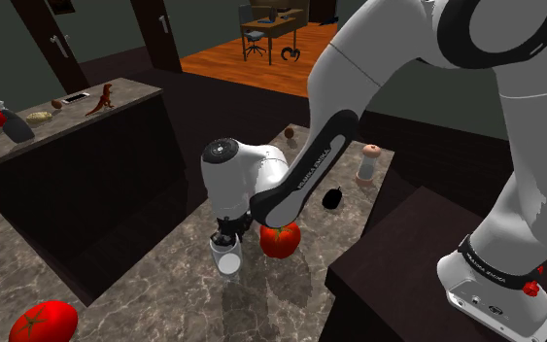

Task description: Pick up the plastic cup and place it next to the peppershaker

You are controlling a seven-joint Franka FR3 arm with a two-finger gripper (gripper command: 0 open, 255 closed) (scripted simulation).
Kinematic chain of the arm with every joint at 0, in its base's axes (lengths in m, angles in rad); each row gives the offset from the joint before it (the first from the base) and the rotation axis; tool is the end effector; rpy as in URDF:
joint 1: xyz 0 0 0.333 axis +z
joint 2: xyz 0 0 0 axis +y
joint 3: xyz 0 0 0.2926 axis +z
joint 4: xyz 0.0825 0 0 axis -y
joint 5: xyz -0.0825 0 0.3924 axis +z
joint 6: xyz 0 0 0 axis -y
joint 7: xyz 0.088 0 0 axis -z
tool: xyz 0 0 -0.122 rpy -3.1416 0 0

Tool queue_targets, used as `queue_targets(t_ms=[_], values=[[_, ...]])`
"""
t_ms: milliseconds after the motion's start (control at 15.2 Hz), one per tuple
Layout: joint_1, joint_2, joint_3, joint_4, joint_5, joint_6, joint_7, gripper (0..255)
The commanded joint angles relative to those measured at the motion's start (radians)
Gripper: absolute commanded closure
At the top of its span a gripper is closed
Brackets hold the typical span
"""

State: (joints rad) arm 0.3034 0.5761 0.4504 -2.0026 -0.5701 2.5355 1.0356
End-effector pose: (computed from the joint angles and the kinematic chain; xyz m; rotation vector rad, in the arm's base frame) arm 0.4339 0.4160 0.1532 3.1181 0.1806 0.1663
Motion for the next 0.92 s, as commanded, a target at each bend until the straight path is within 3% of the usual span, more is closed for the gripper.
queue_targets(t_ms=[0,858], values=[[-0.011,-0.025,0.015,-0.007,0.017,-0.016,-0.013,255],[-0.07,-0.156,0.095,-0.013,0.129,-0.128,-0.095,255]])
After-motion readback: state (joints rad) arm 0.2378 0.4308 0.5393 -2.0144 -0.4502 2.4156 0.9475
